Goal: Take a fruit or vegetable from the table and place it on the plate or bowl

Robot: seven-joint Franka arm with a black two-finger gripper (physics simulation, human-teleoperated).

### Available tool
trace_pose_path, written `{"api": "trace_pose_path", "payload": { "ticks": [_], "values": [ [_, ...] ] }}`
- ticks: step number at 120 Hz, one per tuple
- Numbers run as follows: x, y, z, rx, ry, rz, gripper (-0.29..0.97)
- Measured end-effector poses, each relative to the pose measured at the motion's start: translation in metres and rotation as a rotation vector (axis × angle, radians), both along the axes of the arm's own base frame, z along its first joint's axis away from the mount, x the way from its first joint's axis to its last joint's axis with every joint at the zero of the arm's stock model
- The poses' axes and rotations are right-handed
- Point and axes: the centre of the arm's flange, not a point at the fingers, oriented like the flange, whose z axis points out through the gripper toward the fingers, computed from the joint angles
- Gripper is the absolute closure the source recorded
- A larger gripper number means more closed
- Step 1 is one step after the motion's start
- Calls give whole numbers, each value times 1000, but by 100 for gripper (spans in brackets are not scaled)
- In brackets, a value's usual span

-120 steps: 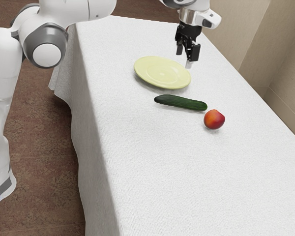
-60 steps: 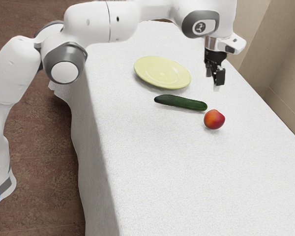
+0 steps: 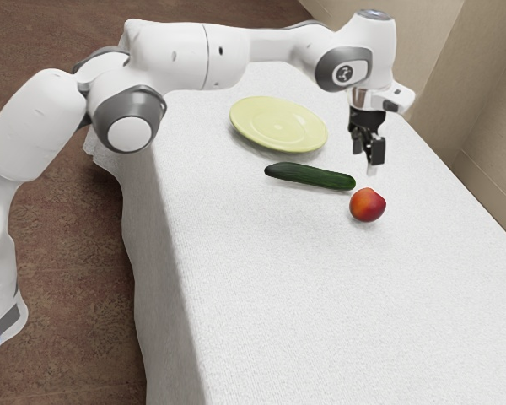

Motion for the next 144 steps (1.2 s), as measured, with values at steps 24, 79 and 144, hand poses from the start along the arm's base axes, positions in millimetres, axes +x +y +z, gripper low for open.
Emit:
{"api": "trace_pose_path", "payload": {
  "ticks": [24,79,144],
  "values": [
    [14,1,-27,-34,-6,-7,0],
    [33,24,-60,-45,-35,-13,0],
    [57,16,-105,-49,-51,-62,-1]
  ]
}}
